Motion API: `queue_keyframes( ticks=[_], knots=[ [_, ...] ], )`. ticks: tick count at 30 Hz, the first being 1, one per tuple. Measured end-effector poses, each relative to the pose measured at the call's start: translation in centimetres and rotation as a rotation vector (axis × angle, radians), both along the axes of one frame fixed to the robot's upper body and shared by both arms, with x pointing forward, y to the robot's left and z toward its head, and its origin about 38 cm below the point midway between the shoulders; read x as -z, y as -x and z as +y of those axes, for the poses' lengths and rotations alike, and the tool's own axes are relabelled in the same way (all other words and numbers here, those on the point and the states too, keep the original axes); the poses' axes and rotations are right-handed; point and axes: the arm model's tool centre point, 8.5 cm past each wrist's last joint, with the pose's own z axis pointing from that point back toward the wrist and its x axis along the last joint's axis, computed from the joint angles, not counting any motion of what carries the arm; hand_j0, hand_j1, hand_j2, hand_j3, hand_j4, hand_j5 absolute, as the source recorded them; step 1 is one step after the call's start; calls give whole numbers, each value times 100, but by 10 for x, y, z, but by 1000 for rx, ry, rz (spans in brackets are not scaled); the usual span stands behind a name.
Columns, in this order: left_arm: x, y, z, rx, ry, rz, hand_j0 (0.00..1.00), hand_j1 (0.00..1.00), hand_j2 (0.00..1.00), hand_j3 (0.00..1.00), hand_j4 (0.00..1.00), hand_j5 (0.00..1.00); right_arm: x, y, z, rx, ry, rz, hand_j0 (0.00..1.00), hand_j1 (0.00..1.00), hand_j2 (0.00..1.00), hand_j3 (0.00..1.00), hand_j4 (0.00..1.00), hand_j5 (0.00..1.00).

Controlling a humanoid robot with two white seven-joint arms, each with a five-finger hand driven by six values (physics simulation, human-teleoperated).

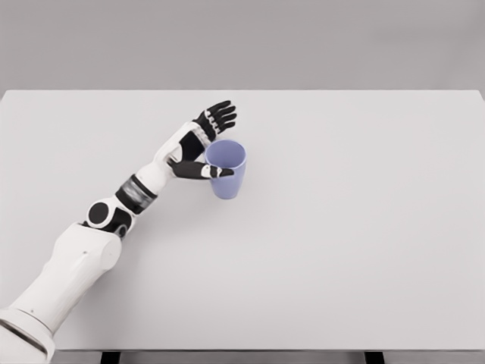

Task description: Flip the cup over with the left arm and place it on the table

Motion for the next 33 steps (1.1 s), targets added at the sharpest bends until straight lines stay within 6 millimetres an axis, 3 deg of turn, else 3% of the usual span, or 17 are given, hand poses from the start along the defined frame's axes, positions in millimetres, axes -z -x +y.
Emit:
queue_keyframes(
  ticks=[8,18,21,25,29,33],
  knots=[
    [-8,-3,9,-19,10,-18,100,100,100,100,100,100,0,0,0,0,0,0,100,100,100,100,100,100],
    [-47,-12,65,-52,-80,-117,100,100,100,100,100,100,0,0,0,0,0,0,100,100,100,100,100,100],
    [-87,-34,115,-104,-268,-207,100,100,100,100,100,100,0,0,0,0,0,0,100,100,100,100,100,100],
    [-106,-40,164,-93,-750,-309,100,100,100,100,100,100,0,0,0,0,0,0,100,100,100,100,100,100],
    [-97,-34,198,-42,-1129,-331,100,100,100,100,100,100,0,0,0,0,0,0,100,100,100,100,100,100],
    [-92,-30,208,-16,-1243,-331,100,100,100,100,100,100,0,0,0,0,0,0,100,100,100,100,100,100]
  ],
)
